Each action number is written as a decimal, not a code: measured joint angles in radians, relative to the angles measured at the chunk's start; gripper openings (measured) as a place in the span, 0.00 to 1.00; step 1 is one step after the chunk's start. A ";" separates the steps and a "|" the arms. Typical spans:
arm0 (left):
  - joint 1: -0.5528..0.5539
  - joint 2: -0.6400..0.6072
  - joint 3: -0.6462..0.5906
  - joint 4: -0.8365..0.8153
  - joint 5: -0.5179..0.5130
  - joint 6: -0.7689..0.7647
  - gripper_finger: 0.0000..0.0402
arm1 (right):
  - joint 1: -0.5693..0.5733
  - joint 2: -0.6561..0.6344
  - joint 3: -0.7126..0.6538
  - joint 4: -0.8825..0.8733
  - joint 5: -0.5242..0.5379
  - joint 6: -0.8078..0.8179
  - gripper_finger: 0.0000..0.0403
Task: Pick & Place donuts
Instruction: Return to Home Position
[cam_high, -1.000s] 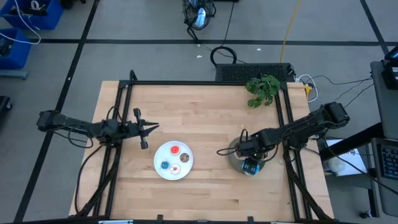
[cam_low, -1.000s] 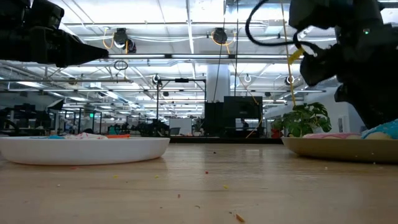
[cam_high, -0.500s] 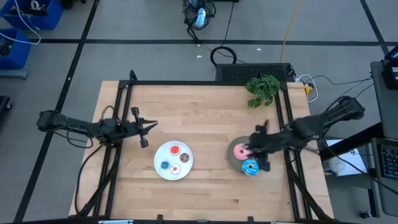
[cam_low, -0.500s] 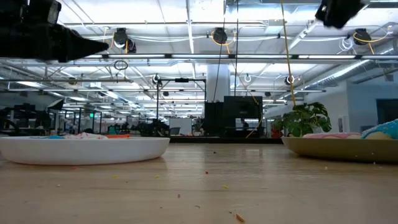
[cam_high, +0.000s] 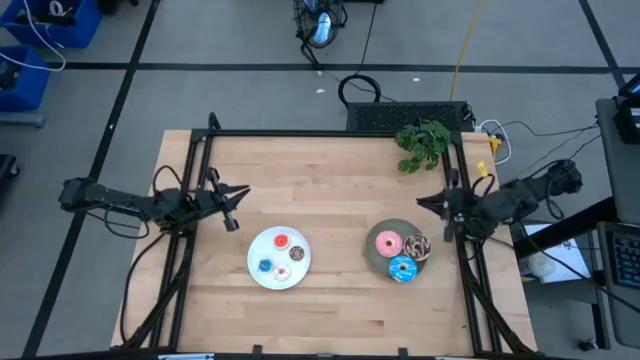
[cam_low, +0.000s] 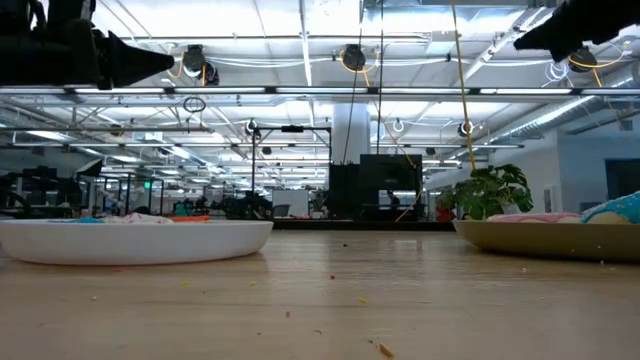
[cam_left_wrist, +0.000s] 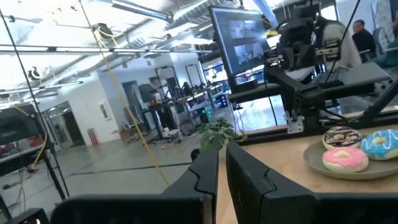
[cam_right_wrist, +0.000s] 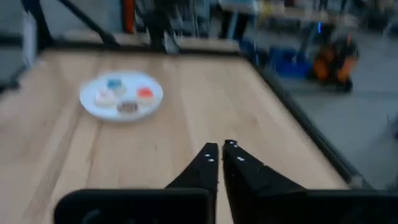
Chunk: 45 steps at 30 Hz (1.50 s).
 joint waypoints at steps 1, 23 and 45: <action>0.003 0.000 0.000 -0.004 -0.001 -0.001 0.09 | -0.014 -0.043 -0.036 0.060 -0.025 -0.037 0.02; 0.087 -0.004 0.175 -0.344 0.157 -0.094 0.01 | -0.234 -0.222 -0.512 0.616 -0.318 -0.096 0.00; 0.087 -0.285 0.042 -0.594 0.218 -0.160 0.01 | -0.269 -0.378 -0.576 0.614 -0.390 -0.171 0.00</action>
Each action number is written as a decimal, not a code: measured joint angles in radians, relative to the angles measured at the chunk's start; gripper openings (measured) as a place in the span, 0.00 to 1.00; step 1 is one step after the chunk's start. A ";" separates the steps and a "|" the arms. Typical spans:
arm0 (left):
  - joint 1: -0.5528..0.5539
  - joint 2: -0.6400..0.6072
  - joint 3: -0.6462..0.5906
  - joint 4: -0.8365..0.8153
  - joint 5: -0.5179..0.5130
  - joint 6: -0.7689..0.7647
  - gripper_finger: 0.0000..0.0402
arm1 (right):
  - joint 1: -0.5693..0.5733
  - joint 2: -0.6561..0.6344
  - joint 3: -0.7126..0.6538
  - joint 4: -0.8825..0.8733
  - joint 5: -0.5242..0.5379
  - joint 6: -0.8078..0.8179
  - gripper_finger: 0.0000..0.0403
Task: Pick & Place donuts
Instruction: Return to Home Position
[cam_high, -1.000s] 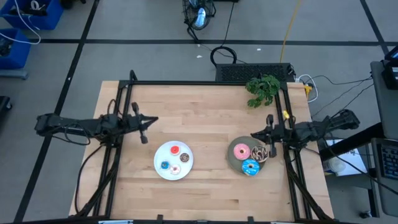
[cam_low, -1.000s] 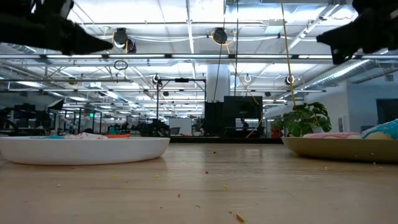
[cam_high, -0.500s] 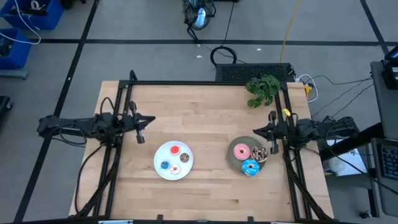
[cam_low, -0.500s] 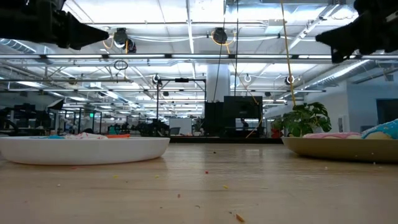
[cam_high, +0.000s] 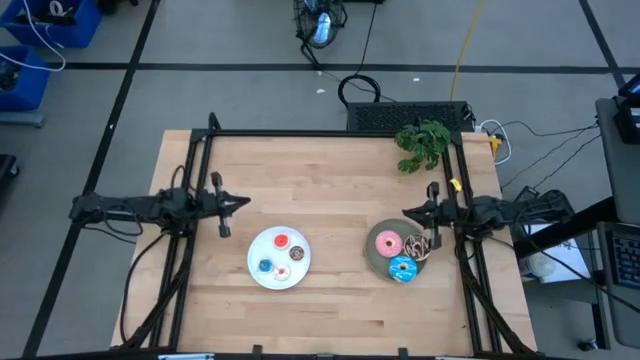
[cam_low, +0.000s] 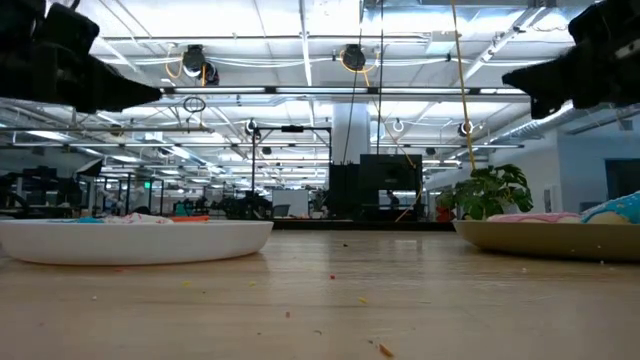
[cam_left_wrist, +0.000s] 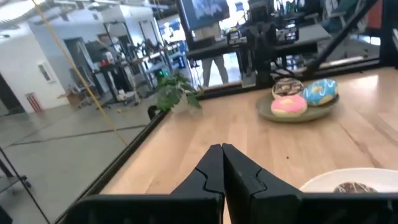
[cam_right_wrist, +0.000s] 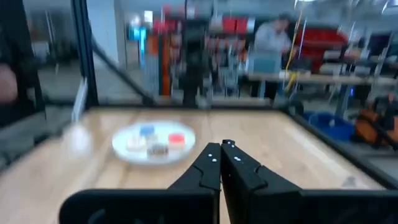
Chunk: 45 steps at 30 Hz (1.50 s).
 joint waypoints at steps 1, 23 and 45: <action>0.000 -0.001 -0.020 0.033 -0.001 -0.001 0.01 | -0.001 -0.002 -0.017 0.018 0.003 0.008 0.00; 0.000 -0.002 -0.044 0.041 -0.026 -0.097 0.11 | -0.018 0.000 -0.047 0.083 0.003 -0.038 0.00; 0.000 -0.002 -0.044 0.042 -0.026 -0.098 0.11 | -0.018 0.000 -0.048 0.090 0.002 -0.005 0.00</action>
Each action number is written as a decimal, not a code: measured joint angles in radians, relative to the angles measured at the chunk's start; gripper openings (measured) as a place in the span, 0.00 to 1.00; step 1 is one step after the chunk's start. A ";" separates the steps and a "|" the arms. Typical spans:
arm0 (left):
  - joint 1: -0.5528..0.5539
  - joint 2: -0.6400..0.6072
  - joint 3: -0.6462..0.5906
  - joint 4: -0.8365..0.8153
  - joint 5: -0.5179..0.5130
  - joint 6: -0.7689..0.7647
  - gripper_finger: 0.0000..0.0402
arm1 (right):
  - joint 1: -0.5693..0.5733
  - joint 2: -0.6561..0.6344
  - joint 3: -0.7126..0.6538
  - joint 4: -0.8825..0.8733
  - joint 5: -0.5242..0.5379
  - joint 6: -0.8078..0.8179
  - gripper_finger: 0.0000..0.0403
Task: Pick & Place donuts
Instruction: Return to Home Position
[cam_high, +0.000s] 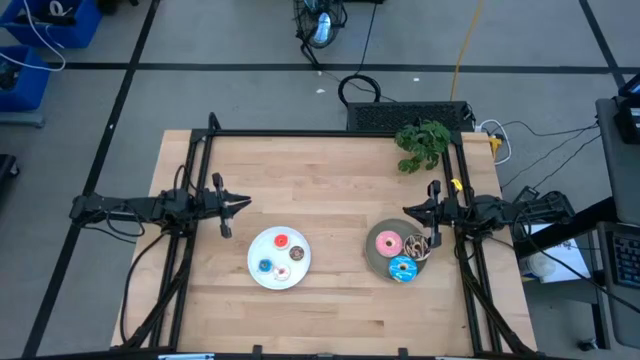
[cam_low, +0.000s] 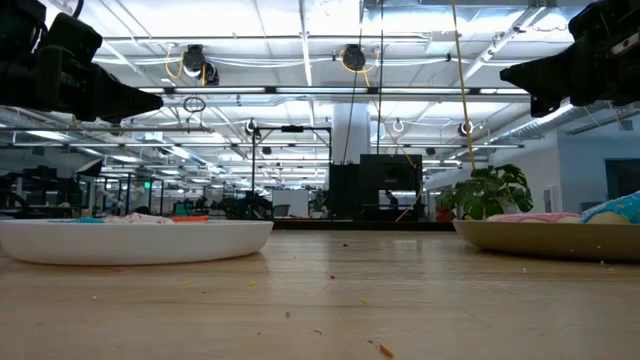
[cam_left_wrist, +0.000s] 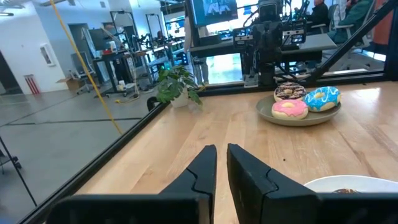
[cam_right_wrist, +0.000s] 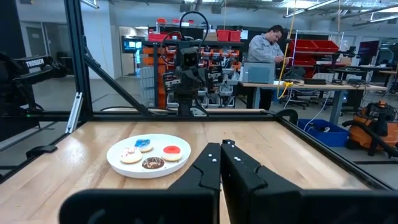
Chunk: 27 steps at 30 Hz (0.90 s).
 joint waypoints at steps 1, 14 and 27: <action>0.000 0.000 0.000 0.000 0.000 0.000 0.11 | 0.000 0.000 0.000 0.000 0.000 0.000 0.00; 0.000 0.000 0.000 0.001 0.000 0.000 0.09 | 0.000 0.000 0.000 0.000 0.000 0.000 0.00; 0.000 0.000 0.000 0.001 0.000 0.000 0.09 | 0.000 0.000 0.000 0.000 -0.001 0.000 0.00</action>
